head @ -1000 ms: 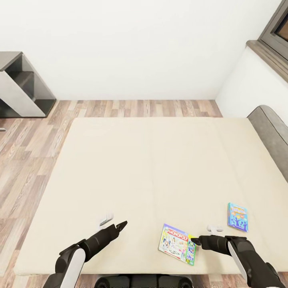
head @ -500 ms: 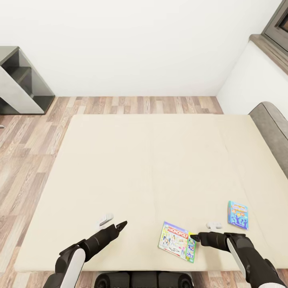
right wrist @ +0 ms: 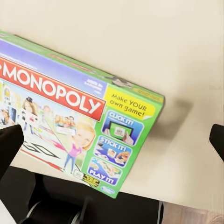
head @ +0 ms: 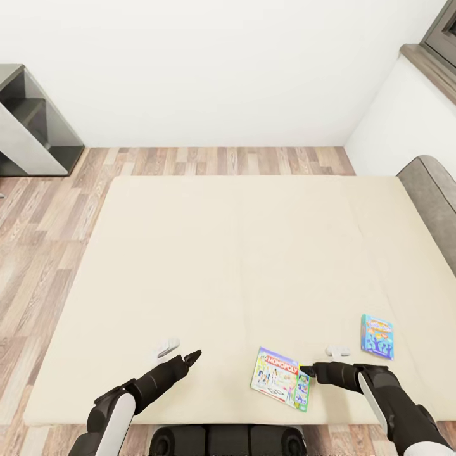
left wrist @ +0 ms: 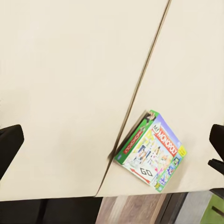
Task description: Put all the toys in the child's room - the three board games (two on the bed and one on the table), the two jigsaw puzzles on the table, and the tennis ball on the table - inside the toy box on the table in the child's room.
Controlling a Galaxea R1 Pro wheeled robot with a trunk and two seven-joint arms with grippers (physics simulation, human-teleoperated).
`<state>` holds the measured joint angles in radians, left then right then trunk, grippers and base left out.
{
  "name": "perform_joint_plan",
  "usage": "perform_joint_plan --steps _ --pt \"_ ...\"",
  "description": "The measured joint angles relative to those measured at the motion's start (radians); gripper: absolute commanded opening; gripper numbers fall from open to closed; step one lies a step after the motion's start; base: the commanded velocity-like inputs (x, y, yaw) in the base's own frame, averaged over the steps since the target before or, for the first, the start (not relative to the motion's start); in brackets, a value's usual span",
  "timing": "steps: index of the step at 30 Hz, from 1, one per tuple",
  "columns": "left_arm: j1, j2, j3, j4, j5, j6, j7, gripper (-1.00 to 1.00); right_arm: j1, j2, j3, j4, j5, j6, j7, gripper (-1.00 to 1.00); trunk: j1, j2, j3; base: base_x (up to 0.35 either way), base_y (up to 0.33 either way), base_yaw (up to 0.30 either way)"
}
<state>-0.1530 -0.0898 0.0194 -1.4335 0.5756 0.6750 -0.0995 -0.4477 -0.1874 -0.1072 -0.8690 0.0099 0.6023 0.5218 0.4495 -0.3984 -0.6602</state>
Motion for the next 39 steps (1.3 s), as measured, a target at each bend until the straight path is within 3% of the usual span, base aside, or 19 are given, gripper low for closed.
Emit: perform_joint_plan --steps 17,39 --pt "0.000 0.000 0.000 0.001 0.000 0.000 0.000 1.00 -0.003 0.000 0.000 0.000 0.000 -0.065 0.004 1.00 0.000 0.000 -0.016 0.000 0.000 0.000" --pt "0.000 -0.001 0.001 0.004 0.001 0.000 0.000 1.00 -0.003 0.000 -0.001 0.001 0.000 -0.080 0.007 1.00 0.000 0.000 -0.018 0.000 0.000 0.000"
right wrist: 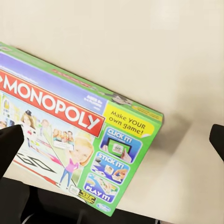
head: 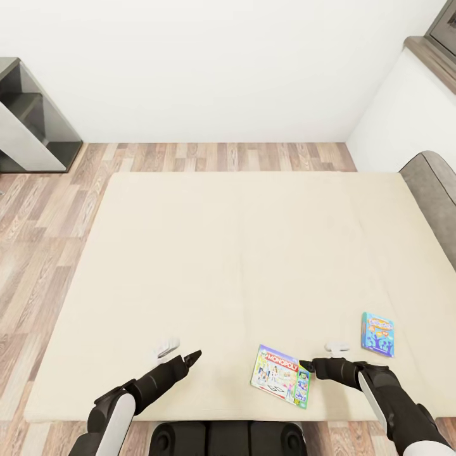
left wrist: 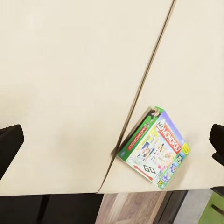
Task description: Put all the toys in the child's room - the three board games (two on the bed and one on the table), the two jigsaw puzzles on the table, and the tennis ball on the table - inside the toy box on the table in the child's room.
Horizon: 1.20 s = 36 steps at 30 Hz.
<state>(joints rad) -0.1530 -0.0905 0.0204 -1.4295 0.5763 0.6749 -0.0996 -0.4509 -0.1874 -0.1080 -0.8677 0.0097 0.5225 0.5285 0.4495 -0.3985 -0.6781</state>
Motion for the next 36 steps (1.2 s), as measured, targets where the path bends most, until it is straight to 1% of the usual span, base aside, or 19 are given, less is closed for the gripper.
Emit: perform_joint_plan --steps 13,36 --pt "0.000 -0.001 0.000 0.002 0.001 0.000 0.000 1.00 0.000 0.000 0.000 0.001 0.000 -0.001 0.000 1.00 0.000 0.000 -0.005 0.000 0.000 0.000" --pt "0.000 -0.001 0.000 0.002 0.000 0.000 0.001 1.00 0.000 0.000 0.000 0.001 0.001 0.000 0.000 1.00 0.000 0.000 -0.039 0.000 0.000 0.000"
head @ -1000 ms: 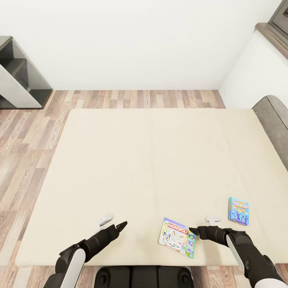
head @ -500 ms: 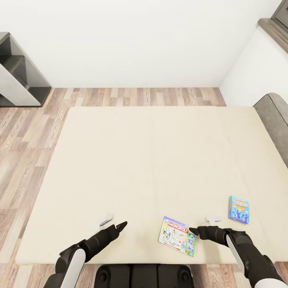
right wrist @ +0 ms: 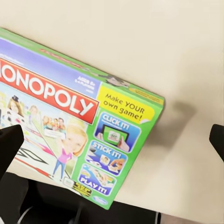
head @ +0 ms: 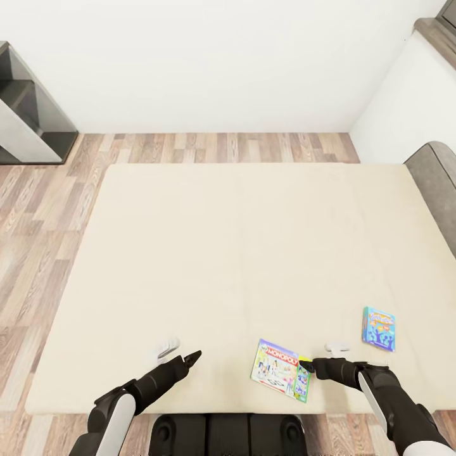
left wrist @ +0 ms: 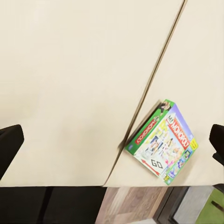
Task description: Put all the toys in the child's room - the three board games (two on the bed and one on the table), the two jigsaw puzzles on the table, and the tennis ball on the table - inside the toy box on the table in the child's room.
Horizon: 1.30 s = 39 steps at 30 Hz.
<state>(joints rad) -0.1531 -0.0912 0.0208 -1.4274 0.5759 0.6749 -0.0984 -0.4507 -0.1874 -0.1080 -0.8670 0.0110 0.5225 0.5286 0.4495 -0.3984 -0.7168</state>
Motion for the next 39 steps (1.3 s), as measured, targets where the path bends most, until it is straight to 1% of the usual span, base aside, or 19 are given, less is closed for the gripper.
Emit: perform_joint_plan --steps 22,29,39 --pt "0.000 0.000 0.000 0.003 0.000 -0.001 0.000 1.00 0.000 0.000 0.000 0.000 0.000 -0.001 0.000 1.00 0.000 0.000 -0.034 0.000 0.000 0.000" --pt "0.000 0.000 0.000 0.003 -0.001 -0.001 0.000 1.00 0.000 0.001 0.001 0.000 0.000 -0.001 -0.001 1.00 0.000 0.000 -0.038 0.000 0.000 0.000" --pt "-0.001 0.000 0.000 0.003 0.000 -0.001 0.000 1.00 0.000 0.011 0.001 0.000 -0.002 -0.001 -0.002 1.00 0.000 0.000 -0.040 0.000 0.000 0.000"
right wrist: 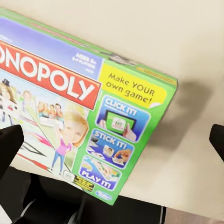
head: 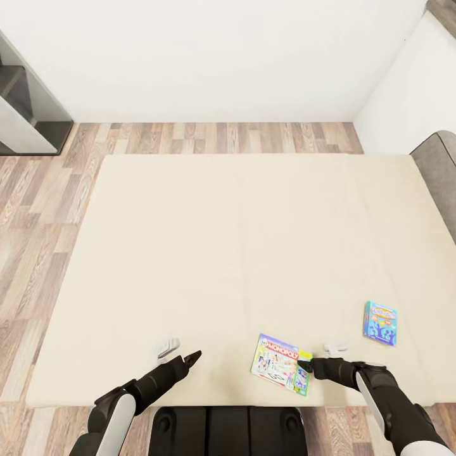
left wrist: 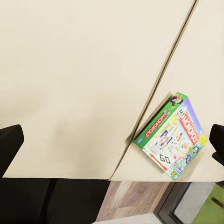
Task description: Put all the toys in the child's room - the three board games (two on the bed and one on the table), the two jigsaw puzzles on the table, and the tennis ball on the table - inside the toy box on the table in the child's room.
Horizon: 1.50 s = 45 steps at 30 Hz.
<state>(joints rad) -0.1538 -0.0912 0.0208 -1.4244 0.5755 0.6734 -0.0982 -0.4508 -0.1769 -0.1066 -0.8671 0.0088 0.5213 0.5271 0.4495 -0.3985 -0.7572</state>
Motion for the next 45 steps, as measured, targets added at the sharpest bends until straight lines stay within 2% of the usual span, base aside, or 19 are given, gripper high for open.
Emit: perform_joint_plan --steps 2,8,14,20,28,45 --pt "0.000 0.000 0.000 0.000 0.000 0.000 0.000 1.00 0.000 0.001 0.000 0.000 0.000 0.000 0.000 1.00 0.000 0.000 0.000 0.000 0.000 0.000" --pt "0.034 0.029 -0.001 -0.034 -0.001 -0.010 -0.034 1.00 -0.034 -0.032 -0.034 0.033 0.003 0.026 0.034 1.00 0.000 0.000 0.000 0.000 0.000 0.000" --pt "0.067 0.029 -0.001 -0.060 -0.002 -0.011 -0.068 1.00 -0.068 -0.033 -0.067 0.067 0.002 0.026 0.068 1.00 0.000 0.000 0.000 0.000 0.000 0.000" --pt "0.067 0.029 -0.001 -0.060 -0.002 -0.011 -0.102 1.00 -0.102 -0.033 -0.101 0.078 0.002 0.026 0.101 1.00 0.000 0.000 0.000 0.000 0.000 0.000" --pt "0.067 0.029 -0.001 -0.060 -0.003 -0.011 -0.147 1.00 -0.145 -0.033 -0.103 0.078 0.002 0.026 0.103 1.00 0.000 0.000 0.000 0.000 0.000 0.000" --pt "0.067 0.029 -0.001 -0.060 -0.003 -0.011 -0.149 1.00 -0.145 -0.033 -0.103 0.078 0.003 0.026 0.103 1.00 0.000 0.000 0.000 0.000 0.000 0.000"
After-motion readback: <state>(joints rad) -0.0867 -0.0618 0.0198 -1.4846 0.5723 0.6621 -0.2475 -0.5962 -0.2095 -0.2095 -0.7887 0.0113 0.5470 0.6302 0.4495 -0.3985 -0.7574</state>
